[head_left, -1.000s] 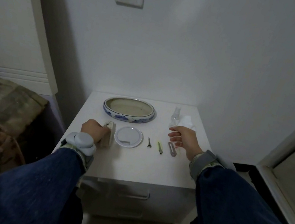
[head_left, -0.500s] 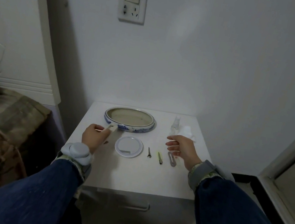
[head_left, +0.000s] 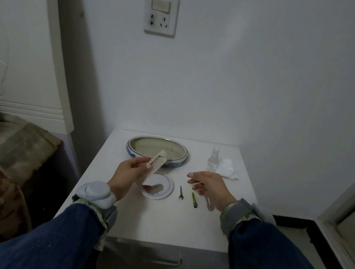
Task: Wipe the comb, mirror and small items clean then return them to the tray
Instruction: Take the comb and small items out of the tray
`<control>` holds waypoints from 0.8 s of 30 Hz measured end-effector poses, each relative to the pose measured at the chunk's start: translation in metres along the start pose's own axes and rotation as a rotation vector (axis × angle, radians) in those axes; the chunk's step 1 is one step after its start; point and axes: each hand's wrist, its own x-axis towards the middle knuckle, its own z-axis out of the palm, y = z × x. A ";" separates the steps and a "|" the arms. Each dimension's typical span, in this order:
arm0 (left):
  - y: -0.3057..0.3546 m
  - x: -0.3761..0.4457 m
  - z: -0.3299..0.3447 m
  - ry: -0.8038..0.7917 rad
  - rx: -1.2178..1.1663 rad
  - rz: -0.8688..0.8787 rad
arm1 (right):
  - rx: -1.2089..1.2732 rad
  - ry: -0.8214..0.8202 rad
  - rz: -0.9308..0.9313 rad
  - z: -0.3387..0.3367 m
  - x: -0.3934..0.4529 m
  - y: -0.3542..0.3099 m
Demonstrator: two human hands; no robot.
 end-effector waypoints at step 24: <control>-0.001 -0.007 0.024 -0.217 -0.006 -0.074 | 0.003 -0.160 -0.059 0.018 -0.001 -0.004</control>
